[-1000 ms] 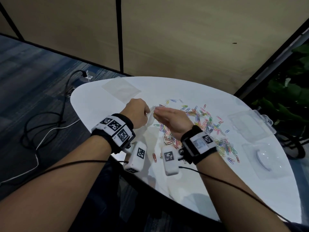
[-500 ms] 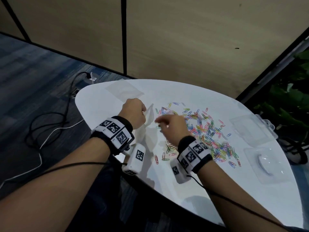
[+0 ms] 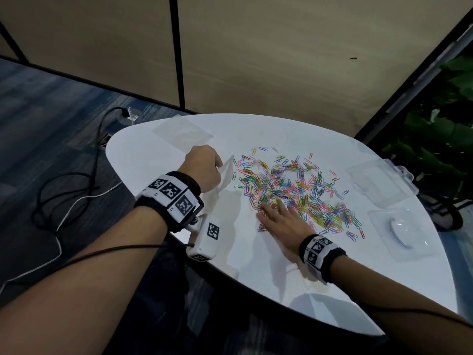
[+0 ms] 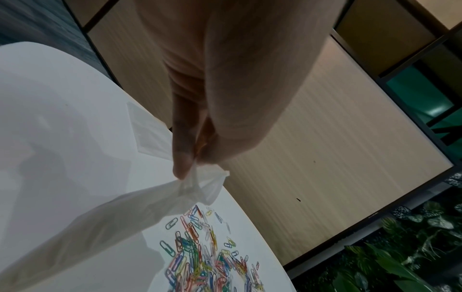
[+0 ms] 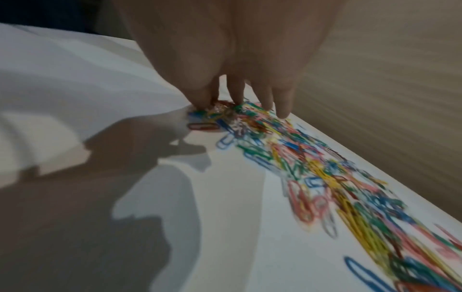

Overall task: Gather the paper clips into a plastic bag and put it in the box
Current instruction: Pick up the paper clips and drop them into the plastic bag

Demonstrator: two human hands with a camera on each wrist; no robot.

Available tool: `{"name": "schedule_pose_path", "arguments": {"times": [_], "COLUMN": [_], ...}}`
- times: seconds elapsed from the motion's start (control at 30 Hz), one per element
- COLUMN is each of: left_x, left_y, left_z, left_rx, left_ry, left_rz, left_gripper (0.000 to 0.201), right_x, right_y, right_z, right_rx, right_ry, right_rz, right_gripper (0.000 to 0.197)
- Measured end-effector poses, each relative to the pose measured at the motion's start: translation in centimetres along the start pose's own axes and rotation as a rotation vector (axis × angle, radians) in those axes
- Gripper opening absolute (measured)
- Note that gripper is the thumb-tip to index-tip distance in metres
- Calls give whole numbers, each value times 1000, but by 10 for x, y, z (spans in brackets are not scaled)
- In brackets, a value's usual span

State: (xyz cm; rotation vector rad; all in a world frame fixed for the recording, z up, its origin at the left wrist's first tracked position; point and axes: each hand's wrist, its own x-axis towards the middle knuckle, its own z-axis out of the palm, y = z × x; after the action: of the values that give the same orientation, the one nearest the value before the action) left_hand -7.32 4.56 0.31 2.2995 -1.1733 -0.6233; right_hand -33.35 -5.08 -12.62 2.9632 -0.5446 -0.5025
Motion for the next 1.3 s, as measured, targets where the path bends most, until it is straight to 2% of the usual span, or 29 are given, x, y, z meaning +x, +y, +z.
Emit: {"name": "schedule_pose_path", "arguments": {"times": [0.07, 0.13, 0.2, 0.27, 0.33, 0.4, 0.5, 0.57, 0.63, 0.77, 0.87, 0.97, 1.1, 1.17, 1.3], "left_x": [0, 0, 0, -1, -3, -5, -7, -8, -9, -13, -14, -15, -14, -15, -17], "left_y": [1, 3, 5, 10, 15, 21, 30, 38, 47, 62, 69, 74, 77, 79, 82], "left_z": [1, 1, 3, 6, 10, 15, 23, 29, 35, 49, 59, 66, 72, 74, 75], "left_rx": [6, 11, 20, 33, 60, 74, 90, 99, 87, 34, 0, -34, -99, -80, -85], "left_ry": [-6, -11, -28, -48, -78, -123, -189, -205, -218, -234, -186, -144, -120, -105, -128], "left_rz": [-2, 5, 25, 43, 72, 101, 128, 140, 150, 190, 197, 193, 170, 184, 216], "left_gripper": [31, 31, 32, 33, 32, 31, 30, 31, 32, 31, 29, 27, 26, 23, 20], "right_x": [7, 13, 14, 15, 14, 11, -4, -15, -23, -20, -7, 2, 10, 11, 5], "right_y": [9, 15, 20, 26, 40, 56, 72, 71, 65, 44, 23, 12, 11, 7, 9], "right_z": [-3, -5, -8, -13, -22, -31, -53, -78, -100, -114, -109, -101, -98, -98, -96], "right_rx": [105, 146, 199, 355, 593, 826, 1426, 1744, 1997, 2309, 2336, 2290, 2011, 1879, 1419], "right_ry": [-10, 48, 90, 128, 195, 216, 293, 382, 443, 451, 422, 381, 235, 237, 258], "right_rz": [67, 54, 96, 259, 495, 711, 908, 888, 785, 666, 681, 703, 695, 706, 724], "right_gripper": [55, 31, 18, 17, 16, 5, 6, 7, 11, 15, 22, 13, 24, 18, 6]}}
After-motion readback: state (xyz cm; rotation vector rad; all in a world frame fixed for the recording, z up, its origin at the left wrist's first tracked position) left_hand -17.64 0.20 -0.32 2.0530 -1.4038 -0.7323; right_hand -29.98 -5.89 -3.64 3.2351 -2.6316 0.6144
